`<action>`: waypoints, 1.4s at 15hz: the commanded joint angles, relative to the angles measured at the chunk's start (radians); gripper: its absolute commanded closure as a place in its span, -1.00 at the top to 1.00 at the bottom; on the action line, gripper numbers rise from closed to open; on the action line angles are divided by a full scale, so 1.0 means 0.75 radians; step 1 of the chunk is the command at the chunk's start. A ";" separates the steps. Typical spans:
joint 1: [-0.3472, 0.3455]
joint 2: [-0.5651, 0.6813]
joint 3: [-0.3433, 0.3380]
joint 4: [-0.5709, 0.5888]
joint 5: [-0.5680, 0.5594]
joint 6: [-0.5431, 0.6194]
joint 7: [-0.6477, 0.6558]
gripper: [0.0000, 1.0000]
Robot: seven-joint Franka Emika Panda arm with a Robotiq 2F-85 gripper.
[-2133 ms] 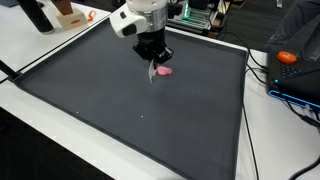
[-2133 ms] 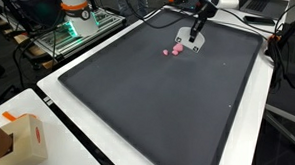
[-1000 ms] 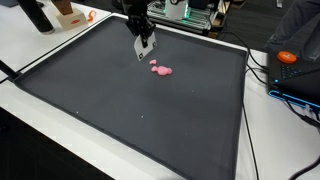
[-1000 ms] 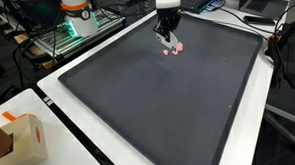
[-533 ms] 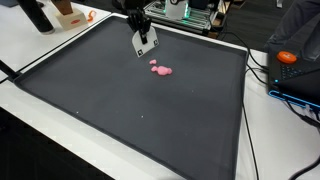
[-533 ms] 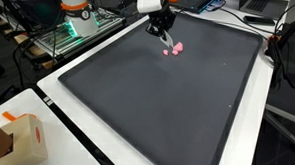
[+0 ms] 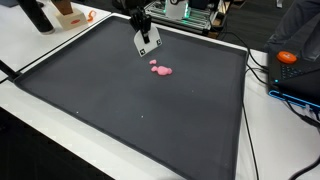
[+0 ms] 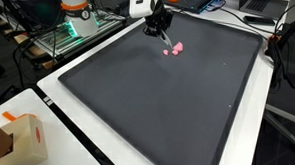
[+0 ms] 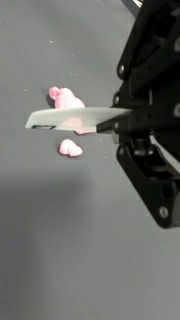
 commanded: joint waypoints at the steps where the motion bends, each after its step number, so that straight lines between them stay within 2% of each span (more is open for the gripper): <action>1: 0.009 -0.020 -0.007 -0.036 0.083 0.010 -0.070 -0.98; 8: 0.019 0.011 -0.001 -0.007 0.119 -0.005 -0.132 -0.98; 14: 0.040 0.046 0.012 0.053 0.081 -0.017 -0.121 -0.98; 18: 0.064 0.084 0.024 0.119 0.009 -0.029 -0.072 -0.98; 21: 0.082 0.128 0.028 0.188 -0.110 -0.051 0.000 -0.98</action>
